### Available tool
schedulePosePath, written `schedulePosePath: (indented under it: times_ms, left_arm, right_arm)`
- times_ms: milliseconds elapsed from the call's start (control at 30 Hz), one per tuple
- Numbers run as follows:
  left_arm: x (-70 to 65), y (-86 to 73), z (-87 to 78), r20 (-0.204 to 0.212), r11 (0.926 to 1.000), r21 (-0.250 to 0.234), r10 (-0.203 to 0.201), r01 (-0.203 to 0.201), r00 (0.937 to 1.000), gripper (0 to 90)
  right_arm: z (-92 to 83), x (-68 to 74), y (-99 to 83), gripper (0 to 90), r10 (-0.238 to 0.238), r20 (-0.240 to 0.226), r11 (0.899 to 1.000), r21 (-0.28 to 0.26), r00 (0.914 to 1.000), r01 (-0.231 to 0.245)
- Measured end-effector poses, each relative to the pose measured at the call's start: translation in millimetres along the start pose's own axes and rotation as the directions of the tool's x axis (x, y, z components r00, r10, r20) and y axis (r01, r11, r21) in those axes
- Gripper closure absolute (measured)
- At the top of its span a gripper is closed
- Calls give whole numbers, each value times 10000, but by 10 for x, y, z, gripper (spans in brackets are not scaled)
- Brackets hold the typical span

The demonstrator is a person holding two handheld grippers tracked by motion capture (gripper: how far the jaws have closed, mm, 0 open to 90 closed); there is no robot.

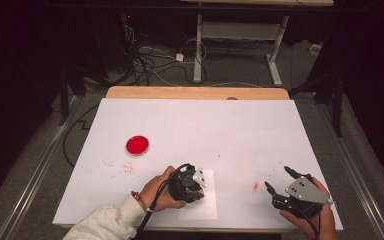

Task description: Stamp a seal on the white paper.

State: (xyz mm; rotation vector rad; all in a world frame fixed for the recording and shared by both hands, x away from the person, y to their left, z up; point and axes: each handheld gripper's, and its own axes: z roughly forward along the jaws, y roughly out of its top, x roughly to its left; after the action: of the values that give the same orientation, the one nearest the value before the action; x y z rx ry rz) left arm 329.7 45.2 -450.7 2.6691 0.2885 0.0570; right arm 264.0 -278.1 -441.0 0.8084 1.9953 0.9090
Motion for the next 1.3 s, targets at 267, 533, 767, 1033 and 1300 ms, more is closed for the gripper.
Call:
schedulePosePath:
  times_ms: [267,533,767,1033,1300]
  left_arm:
    - [21,14,13,97,9999,141,-40,38,9999,740]
    - [2,54,20,-6,9988,432,-210,210,9998,741]
    - [-3,75,23,-50,9980,616,-131,134,9999,741]
    - [1,71,21,-45,9979,651,-72,75,10000,740]
    - [3,68,22,-36,9980,631,-76,78,10000,740]
  right_arm:
    - [3,4,3,274,-7,-4,10000,23,10000,7]
    - [17,17,6,273,-56,-109,9999,88,9999,57]
    - [20,21,8,273,-97,-135,9999,113,9999,99]
    - [22,27,5,273,-111,-192,9998,177,9998,115]
    - [21,25,4,273,-123,-203,9998,164,9997,127]
